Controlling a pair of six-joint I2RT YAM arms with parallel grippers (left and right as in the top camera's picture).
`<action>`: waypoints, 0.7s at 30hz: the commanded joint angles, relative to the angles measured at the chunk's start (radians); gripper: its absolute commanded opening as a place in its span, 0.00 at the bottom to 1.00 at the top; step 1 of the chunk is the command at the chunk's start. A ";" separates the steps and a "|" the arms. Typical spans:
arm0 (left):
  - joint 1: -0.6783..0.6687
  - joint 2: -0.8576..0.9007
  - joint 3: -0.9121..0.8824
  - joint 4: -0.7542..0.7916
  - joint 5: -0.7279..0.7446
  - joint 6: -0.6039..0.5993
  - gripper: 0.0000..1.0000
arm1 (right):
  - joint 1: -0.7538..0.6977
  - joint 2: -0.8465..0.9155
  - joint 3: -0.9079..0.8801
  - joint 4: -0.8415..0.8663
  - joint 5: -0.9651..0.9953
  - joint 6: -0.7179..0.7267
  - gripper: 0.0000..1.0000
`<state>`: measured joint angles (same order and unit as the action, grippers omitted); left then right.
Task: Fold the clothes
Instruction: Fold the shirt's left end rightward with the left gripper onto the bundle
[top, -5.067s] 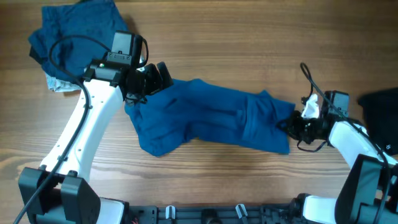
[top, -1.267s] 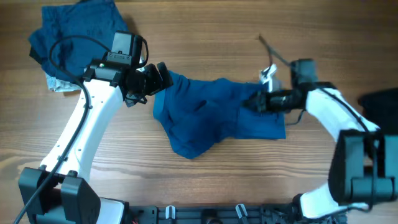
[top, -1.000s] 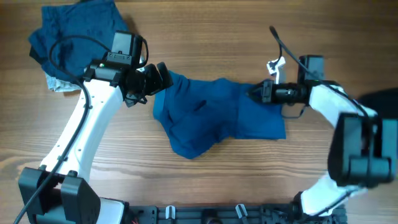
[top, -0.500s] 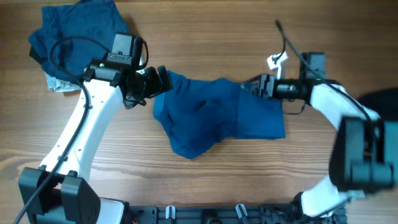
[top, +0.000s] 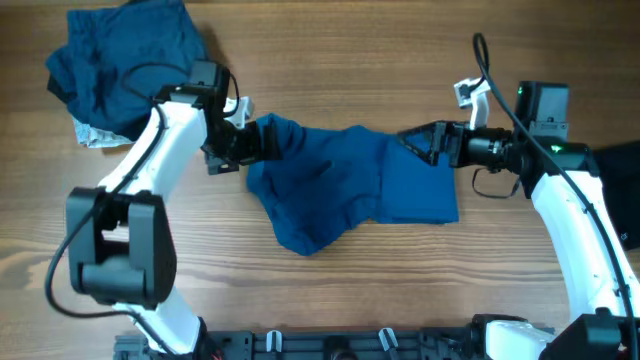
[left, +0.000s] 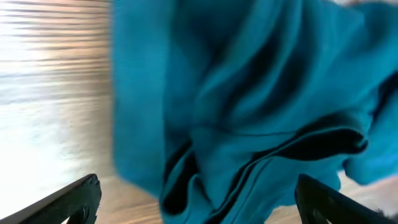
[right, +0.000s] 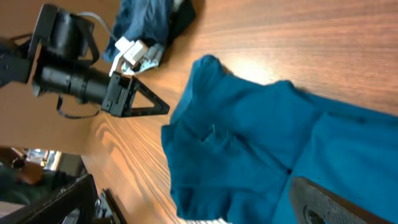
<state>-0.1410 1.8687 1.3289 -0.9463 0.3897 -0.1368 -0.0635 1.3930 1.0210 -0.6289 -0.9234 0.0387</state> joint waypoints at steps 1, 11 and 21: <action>0.003 0.059 0.003 0.015 0.074 0.103 1.00 | 0.003 -0.001 0.009 -0.024 0.015 -0.066 0.99; 0.024 0.154 -0.001 0.042 0.040 0.134 1.00 | 0.003 -0.001 0.009 -0.034 0.015 -0.066 1.00; 0.005 0.210 -0.003 0.044 0.123 0.134 1.00 | 0.003 -0.001 0.009 -0.042 0.015 -0.066 0.99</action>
<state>-0.1204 2.0136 1.3319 -0.9092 0.4469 -0.0269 -0.0635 1.3930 1.0210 -0.6693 -0.9146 -0.0059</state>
